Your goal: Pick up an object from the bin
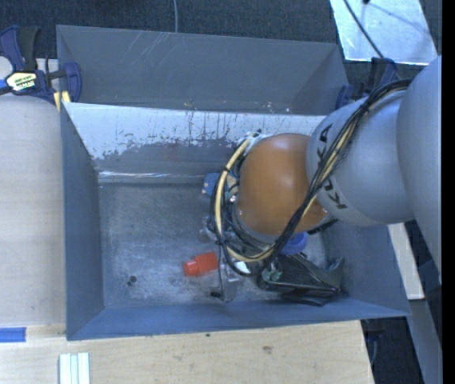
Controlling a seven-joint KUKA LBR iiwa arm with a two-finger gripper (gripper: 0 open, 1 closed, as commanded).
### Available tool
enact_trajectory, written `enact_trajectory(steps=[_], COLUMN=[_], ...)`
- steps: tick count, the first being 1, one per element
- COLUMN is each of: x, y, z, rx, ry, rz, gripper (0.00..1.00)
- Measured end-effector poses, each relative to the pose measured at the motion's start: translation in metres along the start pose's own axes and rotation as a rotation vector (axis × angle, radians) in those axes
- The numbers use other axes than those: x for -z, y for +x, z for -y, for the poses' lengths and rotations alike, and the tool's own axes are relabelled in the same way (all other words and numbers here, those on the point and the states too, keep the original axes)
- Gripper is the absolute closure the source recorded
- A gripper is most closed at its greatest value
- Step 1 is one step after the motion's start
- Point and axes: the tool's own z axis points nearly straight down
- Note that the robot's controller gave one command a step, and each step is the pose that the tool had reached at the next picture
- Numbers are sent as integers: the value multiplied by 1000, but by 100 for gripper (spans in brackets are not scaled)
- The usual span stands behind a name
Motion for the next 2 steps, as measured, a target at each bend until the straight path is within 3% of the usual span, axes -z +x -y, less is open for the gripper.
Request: enact_trajectory(steps=[1, 2], x=[4, 157], y=[-4, -2], z=[-2, -33], rx=[1, 11], ry=[-3, -3], rz=[12, 20], gripper=[100, 100])
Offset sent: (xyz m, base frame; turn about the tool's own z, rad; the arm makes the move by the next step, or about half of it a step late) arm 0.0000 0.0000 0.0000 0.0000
